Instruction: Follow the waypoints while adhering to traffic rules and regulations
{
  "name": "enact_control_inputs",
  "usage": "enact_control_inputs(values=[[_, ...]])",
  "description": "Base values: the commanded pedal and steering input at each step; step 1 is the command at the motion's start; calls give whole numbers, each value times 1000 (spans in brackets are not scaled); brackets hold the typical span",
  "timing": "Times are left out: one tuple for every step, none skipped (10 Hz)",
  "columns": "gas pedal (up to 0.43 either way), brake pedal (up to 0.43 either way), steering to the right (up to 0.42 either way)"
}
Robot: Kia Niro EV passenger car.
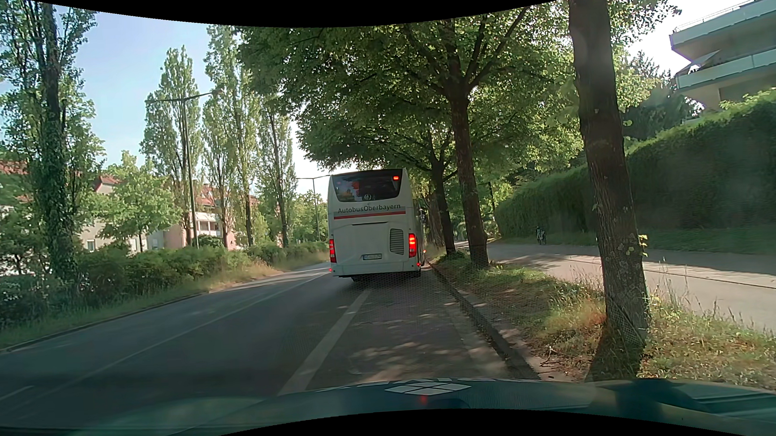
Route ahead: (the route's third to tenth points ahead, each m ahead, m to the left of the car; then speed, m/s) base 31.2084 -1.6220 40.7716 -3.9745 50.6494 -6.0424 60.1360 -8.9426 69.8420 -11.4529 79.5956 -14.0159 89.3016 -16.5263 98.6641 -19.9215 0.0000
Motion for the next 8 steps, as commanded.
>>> enact_control_inputs(values=[[0,494,-36],[0,494,-36],[0,494,-36],[0,494,-36],[0,494,-36],[0,494,-36],[0,494,-36],[0,494,-36]])
